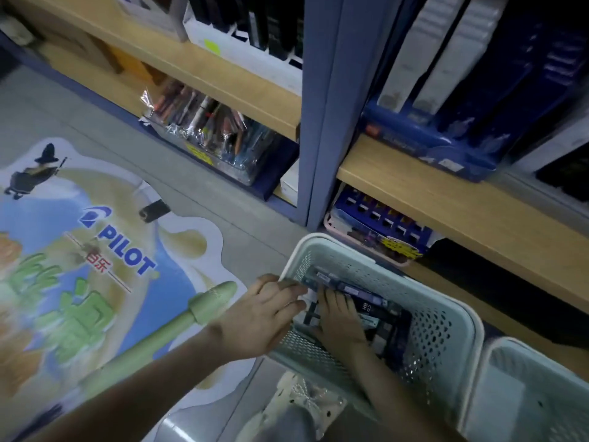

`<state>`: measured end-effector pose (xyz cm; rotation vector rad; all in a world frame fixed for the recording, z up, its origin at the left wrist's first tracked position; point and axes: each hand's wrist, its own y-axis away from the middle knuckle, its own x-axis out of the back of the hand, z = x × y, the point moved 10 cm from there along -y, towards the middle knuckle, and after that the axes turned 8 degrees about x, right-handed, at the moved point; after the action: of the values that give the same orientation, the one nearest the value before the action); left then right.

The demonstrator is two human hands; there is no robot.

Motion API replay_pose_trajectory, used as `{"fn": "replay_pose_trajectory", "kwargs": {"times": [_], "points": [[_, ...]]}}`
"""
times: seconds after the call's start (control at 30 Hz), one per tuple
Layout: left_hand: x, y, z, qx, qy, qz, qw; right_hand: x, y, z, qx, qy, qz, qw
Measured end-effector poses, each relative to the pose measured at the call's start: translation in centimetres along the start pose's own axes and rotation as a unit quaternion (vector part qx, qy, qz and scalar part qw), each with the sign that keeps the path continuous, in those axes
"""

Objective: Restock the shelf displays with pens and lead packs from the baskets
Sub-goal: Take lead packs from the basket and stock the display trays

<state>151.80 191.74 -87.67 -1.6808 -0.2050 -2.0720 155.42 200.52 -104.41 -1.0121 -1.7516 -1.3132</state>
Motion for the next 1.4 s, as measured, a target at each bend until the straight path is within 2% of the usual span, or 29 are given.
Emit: {"fn": "replay_pose_trajectory", "kwargs": {"times": [0.17, 0.3, 0.43, 0.83, 0.97, 1.1, 1.4], "points": [[-0.3, 0.1, 0.0, -0.024, -0.019, -0.016, 0.999, -0.7, -0.9, -0.2, 0.015, 0.037, -0.035, 0.999], [-0.2, 0.1, 0.1, -0.029, -0.007, -0.016, 0.999, -1.4, -0.3, -0.6, 0.038, 0.112, -0.068, 0.991], [-0.2, 0.2, 0.1, -0.031, -0.004, -0.016, 0.999, -1.3, -0.3, -1.1, 0.068, 0.159, -0.054, 0.983], [-0.2, 0.2, -0.1, -0.032, -0.007, -0.029, 0.999, -0.6, -1.6, -0.2, -0.001, 0.1, -0.064, 0.993], [-0.4, 0.4, -0.1, -0.032, -0.015, -0.035, 0.999, -1.0, -1.5, -1.1, 0.05, 0.119, -0.053, 0.99], [-0.2, 0.4, 0.0, -0.028, -0.014, -0.034, 0.999, -0.5, -1.2, -2.0, 0.076, 0.153, -0.011, 0.985], [-0.2, 0.4, 0.2, -0.032, -0.015, -0.03, 0.999, 2.3, -0.2, -2.6, 0.108, 0.138, 0.182, 0.968]]}}
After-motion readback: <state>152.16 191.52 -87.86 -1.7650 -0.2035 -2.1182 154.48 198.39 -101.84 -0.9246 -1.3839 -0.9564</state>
